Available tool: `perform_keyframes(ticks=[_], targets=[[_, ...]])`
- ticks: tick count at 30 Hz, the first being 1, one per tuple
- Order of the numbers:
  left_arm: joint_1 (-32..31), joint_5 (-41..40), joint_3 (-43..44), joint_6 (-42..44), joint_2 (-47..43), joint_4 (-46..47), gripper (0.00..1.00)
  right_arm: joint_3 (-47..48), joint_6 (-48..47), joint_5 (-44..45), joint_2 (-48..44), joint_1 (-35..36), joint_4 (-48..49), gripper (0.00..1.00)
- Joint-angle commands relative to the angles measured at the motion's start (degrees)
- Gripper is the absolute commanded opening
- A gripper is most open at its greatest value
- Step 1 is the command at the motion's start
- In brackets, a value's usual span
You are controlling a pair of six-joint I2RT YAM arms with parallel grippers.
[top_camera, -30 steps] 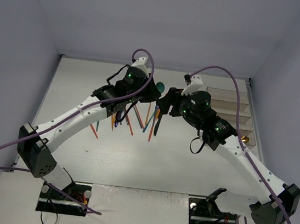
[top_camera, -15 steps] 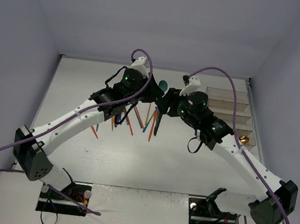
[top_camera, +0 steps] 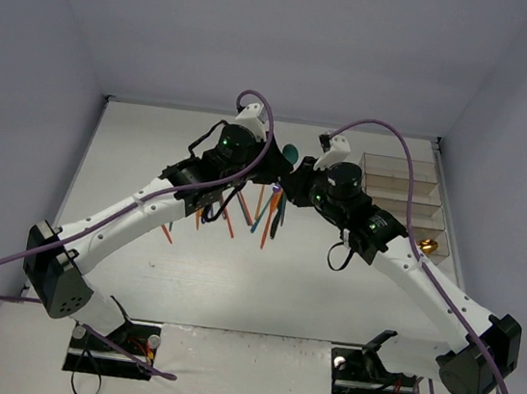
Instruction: Sort the eating utensils into containers
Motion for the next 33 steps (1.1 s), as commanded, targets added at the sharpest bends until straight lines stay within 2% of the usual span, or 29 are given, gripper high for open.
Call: perform_keyframes(ticks=[1,2,5,6,9,10,12,14,19,23,27,30,33], targets=[[-1.01,0.99,0.14,2.14,-1.8,2.68,0.0,-0.2,0.27,3.16,-2.01,0.48,5.63,0.07],[-1.09,0.98,-0.09,2.46,-1.96,2.68,0.0,-0.6,0.36,3.56,-2.17,0.48,5.55,0.03],[-1.0,-0.04,-0.36,3.87,-2.34,1.53,0.02,-1.32,1.16,6.04,-2.67,0.42,5.55,0.0],[-1.0,-0.75,-0.43,4.53,-2.55,0.87,0.08,-1.57,1.52,6.66,-2.83,0.39,5.55,0.0],[-1.0,-4.5,-0.89,6.75,-4.0,-0.6,0.4,-2.45,2.78,8.61,-3.13,0.39,5.46,0.0],[-1.0,-5.5,-0.98,8.12,-4.53,-1.14,0.48,-2.73,3.81,9.55,-3.14,0.39,5.37,0.0],[-0.97,-8.29,-1.26,9.93,-5.69,-2.57,0.62,-3.4,5.37,12.81,-3.42,0.27,5.26,0.0],[-0.92,-11.18,-1.62,11.42,-7.47,-4.19,0.72,-3.91,6.92,15.6,-3.73,-0.01,4.58,0.0],[-0.28,-24.23,-5.81,14.44,-13.24,-9.55,0.75,-4.96,12.92,27.09,-4.39,-2.55,-0.74,0.0],[2.42,-33.69,-11.13,14.85,-18.4,-14.91,0.8,-6.49,20.21,32.81,-5.44,-9.39,-8.15,0.0],[8.48,-35.23,-18.53,15.2,-26.46,-17.88,0.85,-9.29,27.32,34.49,-7.52,-18.41,-12.81,0.0],[14.42,-35.27,-24.53,16.98,-31.25,-18.76,0.89,-10.86,29.98,32.08,-6.94,-26.42,-14.31,0.0],[17.67,-35.88,-28.59,19.56,-35.99,-18.97,0.92,-12.54,32.83,29.56,-5.16,-32.7,-14.9,0.0]])
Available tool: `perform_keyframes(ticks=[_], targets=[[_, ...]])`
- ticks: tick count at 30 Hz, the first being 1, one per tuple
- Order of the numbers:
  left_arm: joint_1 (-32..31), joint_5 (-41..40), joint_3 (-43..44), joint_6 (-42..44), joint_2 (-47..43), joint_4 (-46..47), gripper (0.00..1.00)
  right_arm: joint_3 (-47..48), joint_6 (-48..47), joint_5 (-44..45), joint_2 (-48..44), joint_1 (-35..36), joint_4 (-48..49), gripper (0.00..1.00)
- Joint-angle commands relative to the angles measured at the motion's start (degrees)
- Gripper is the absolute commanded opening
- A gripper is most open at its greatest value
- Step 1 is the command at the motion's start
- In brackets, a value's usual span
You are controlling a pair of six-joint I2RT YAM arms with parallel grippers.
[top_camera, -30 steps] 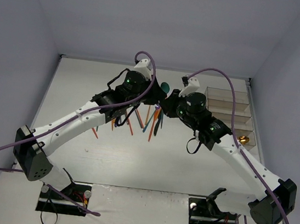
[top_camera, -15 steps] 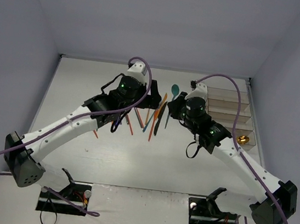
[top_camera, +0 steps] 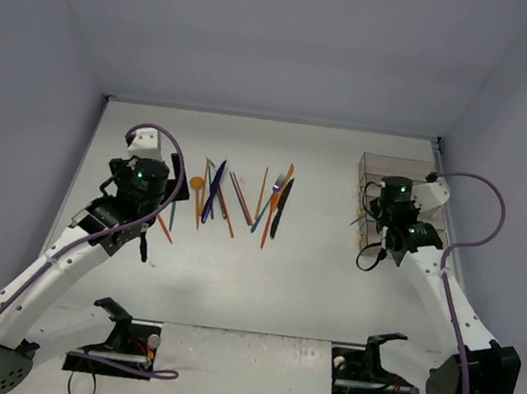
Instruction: Sort the eating utensils into containers
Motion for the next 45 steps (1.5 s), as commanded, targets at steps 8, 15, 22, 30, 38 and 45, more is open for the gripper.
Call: perform_keyframes(ticks=[8,15,22,30,38,45], targets=[[5.54,-4.86,-9.58,6.39,-8.48,1.19,0.94,-2.56,11.42,-0.8,6.18,-16.23,-1.36,0.0],[5.54,-4.07,-9.15,6.54,-7.21,2.04,0.94,-2.45,15.56,-1.34,13.04,-18.52,-1.29,0.0],[5.63,-3.64,-9.17,6.48,-7.24,2.24,0.94,-4.35,22.2,-0.65,16.92,-18.48,-1.09,0.02],[5.63,-3.58,-9.17,6.65,-7.1,2.32,0.94,-6.25,25.43,-0.48,16.19,-18.48,-1.17,0.27],[5.63,-0.15,-8.73,5.34,-6.12,1.8,0.94,-4.05,18.56,-1.18,8.84,-18.48,-1.27,0.55],[5.54,6.39,-2.83,2.86,2.42,0.84,0.94,1.34,1.01,-8.06,2.17,-18.31,-1.26,0.8]])
